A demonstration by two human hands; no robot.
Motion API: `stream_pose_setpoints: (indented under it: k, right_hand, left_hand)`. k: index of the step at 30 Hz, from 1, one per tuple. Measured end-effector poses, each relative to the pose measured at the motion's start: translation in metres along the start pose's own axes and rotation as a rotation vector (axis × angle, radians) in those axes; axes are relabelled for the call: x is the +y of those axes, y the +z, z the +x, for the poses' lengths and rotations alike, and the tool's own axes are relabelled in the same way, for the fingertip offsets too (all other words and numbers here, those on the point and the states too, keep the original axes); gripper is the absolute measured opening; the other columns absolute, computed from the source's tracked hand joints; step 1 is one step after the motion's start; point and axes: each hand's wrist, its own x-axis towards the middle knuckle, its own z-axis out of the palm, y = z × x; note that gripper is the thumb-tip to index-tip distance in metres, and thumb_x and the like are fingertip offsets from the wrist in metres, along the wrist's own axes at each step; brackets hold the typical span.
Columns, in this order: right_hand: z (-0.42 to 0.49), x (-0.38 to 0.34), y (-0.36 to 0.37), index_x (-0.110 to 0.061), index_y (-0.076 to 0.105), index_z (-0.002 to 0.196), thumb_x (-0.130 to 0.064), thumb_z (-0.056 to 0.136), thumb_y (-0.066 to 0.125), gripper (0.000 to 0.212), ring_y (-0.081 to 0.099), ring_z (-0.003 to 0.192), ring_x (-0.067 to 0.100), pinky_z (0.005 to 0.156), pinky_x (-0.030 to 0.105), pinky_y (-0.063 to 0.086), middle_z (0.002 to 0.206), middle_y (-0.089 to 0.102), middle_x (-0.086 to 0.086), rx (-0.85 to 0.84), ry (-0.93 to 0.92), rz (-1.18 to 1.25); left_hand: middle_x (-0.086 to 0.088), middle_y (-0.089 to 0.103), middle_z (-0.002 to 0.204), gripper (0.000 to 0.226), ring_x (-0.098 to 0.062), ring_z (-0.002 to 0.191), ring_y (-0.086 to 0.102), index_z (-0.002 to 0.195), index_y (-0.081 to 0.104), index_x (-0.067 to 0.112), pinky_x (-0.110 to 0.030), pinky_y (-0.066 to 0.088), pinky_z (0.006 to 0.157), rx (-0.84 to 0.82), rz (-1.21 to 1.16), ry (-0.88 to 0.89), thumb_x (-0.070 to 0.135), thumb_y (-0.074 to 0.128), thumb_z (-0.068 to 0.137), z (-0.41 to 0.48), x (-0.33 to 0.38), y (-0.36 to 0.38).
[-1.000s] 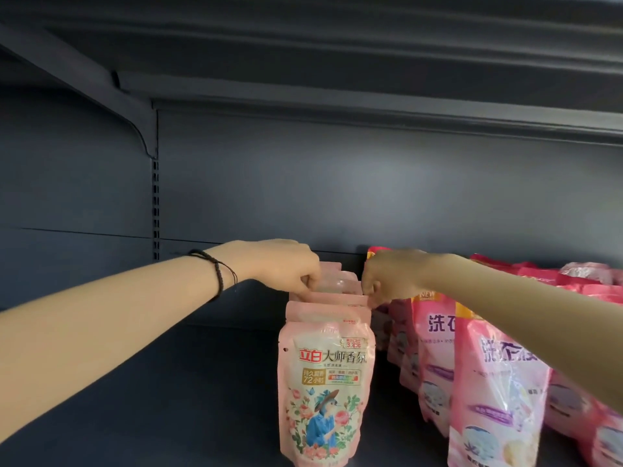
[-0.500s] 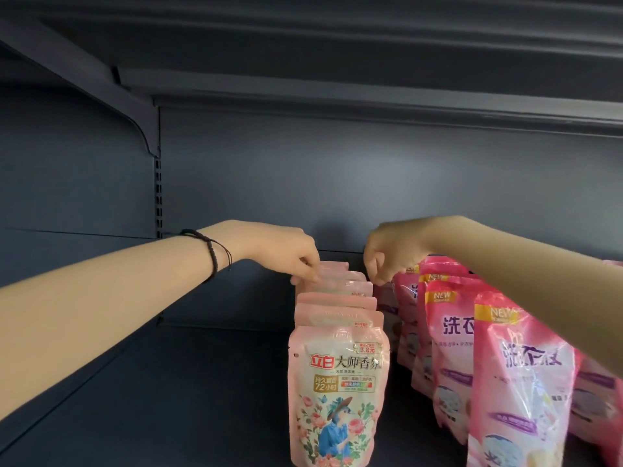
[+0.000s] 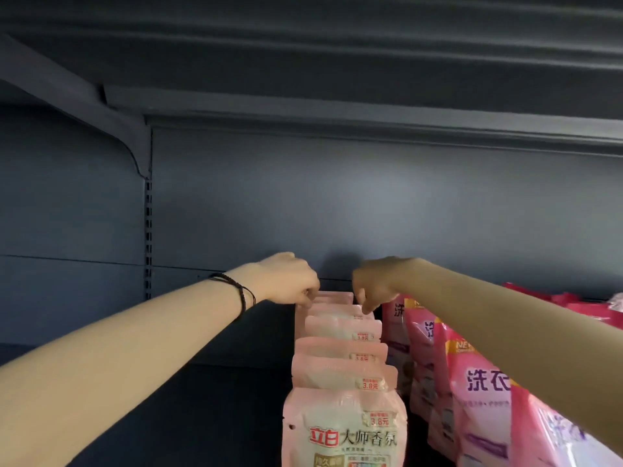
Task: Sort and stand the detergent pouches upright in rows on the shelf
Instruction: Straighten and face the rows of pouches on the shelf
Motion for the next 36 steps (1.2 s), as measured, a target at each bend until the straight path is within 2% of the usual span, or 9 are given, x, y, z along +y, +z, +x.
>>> stream_pose_setpoints:
  k: [6, 10, 14, 18, 20, 25, 29, 32, 36]
  right_hand:
    - [0.004, -0.003, -0.004, -0.023, 0.056, 0.067, -0.026, 0.090, 0.062, 0.024, 0.060, 0.081, 0.017, 0.058, 0.023, 0.039, 0.065, 0.060, -0.010, -0.020, -0.035, -0.053]
    - [0.004, -0.006, -0.005, -0.021, 0.061, 0.076, -0.026, 0.090, 0.063, 0.015, 0.062, 0.088, 0.018, 0.060, 0.024, 0.041, 0.069, 0.061, -0.008, -0.014, -0.067, -0.014]
    - [-0.002, -0.007, -0.005, -0.015, 0.070, 0.086, -0.029, 0.089, 0.063, 0.016, 0.066, 0.094, 0.022, 0.067, 0.029, 0.048, 0.085, 0.069, -0.002, 0.015, -0.083, 0.033]
    - [-0.023, -0.002, -0.016, -0.014, 0.069, 0.104, -0.027, 0.091, 0.062, 0.020, 0.061, 0.082, 0.014, 0.054, 0.020, 0.039, 0.103, 0.070, 0.001, 0.111, -0.081, 0.053]
    - [-0.036, 0.001, -0.020, -0.013, 0.069, 0.102, -0.026, 0.092, 0.060, 0.018, 0.059, 0.072, 0.010, 0.056, 0.019, 0.043, 0.100, 0.071, 0.002, 0.118, -0.092, 0.109]
    - [-0.050, -0.004, -0.011, -0.015, 0.072, 0.100, -0.033, 0.090, 0.063, 0.022, 0.066, 0.094, 0.024, 0.085, 0.040, 0.055, 0.099, 0.072, 0.002, 0.059, -0.114, 0.160]
    - [-0.042, -0.013, -0.001, -0.016, 0.070, 0.098, -0.033, 0.090, 0.063, 0.020, 0.063, 0.091, 0.020, 0.076, 0.034, 0.053, 0.100, 0.071, 0.001, 0.002, -0.079, 0.019]
    - [-0.036, -0.020, -0.002, -0.013, 0.067, 0.092, -0.026, 0.092, 0.060, 0.015, 0.058, 0.077, 0.017, 0.061, 0.025, 0.043, 0.092, 0.069, 0.003, -0.012, -0.064, -0.036]
    - [-0.033, -0.024, -0.007, -0.015, 0.062, 0.089, -0.024, 0.093, 0.058, 0.011, 0.063, 0.082, 0.023, 0.074, 0.035, 0.053, 0.085, 0.066, 0.002, -0.042, -0.089, 0.053]
  left_hand:
    - [0.008, 0.062, 0.087, 0.019, -0.018, 0.097, 0.055, 0.096, 0.068, 0.025, -0.026, 0.027, 0.081, -0.039, -0.088, 0.008, 0.036, 0.053, 0.095, -0.001, -0.002, 0.009]
    - [0.015, 0.050, 0.069, 0.018, -0.017, 0.094, 0.056, 0.089, 0.067, 0.025, -0.026, 0.025, 0.080, -0.073, -0.064, -0.003, 0.035, 0.053, 0.094, -0.003, -0.005, 0.007]
    - [0.008, 0.064, 0.085, 0.021, -0.018, 0.095, 0.058, 0.093, 0.069, 0.022, -0.027, 0.028, 0.080, -0.089, -0.062, -0.016, 0.037, 0.054, 0.093, -0.010, -0.008, 0.005]
    - [0.014, 0.060, 0.080, 0.025, -0.015, 0.094, 0.055, 0.096, 0.068, 0.023, -0.027, 0.031, 0.080, 0.018, -0.039, 0.019, 0.038, 0.049, 0.096, -0.017, -0.007, -0.008]
    - [0.018, 0.056, 0.077, 0.022, -0.010, 0.091, 0.053, 0.098, 0.067, 0.026, -0.026, 0.034, 0.082, 0.055, -0.155, 0.045, 0.040, 0.050, 0.095, -0.021, -0.007, -0.018]
    - [0.016, 0.065, 0.090, 0.024, -0.004, 0.087, 0.051, 0.105, 0.067, 0.033, -0.016, 0.030, 0.075, 0.042, -0.274, 0.114, 0.047, 0.054, 0.092, -0.028, 0.006, -0.021]
    - [0.015, 0.068, 0.098, 0.023, -0.010, 0.089, 0.060, 0.108, 0.063, 0.029, -0.028, 0.044, 0.080, -0.035, -0.284, 0.049, 0.044, 0.053, 0.094, -0.031, 0.017, -0.007]
    - [0.014, 0.068, 0.092, 0.012, -0.011, 0.084, 0.059, 0.101, 0.059, 0.026, -0.029, 0.042, 0.070, -0.035, -0.327, -0.005, 0.034, 0.051, 0.096, -0.035, 0.020, 0.001]
    - [0.015, 0.071, 0.090, 0.010, -0.008, 0.084, 0.057, 0.096, 0.057, 0.026, -0.028, 0.042, 0.068, -0.047, -0.318, -0.050, 0.029, 0.049, 0.097, -0.046, 0.016, 0.001]
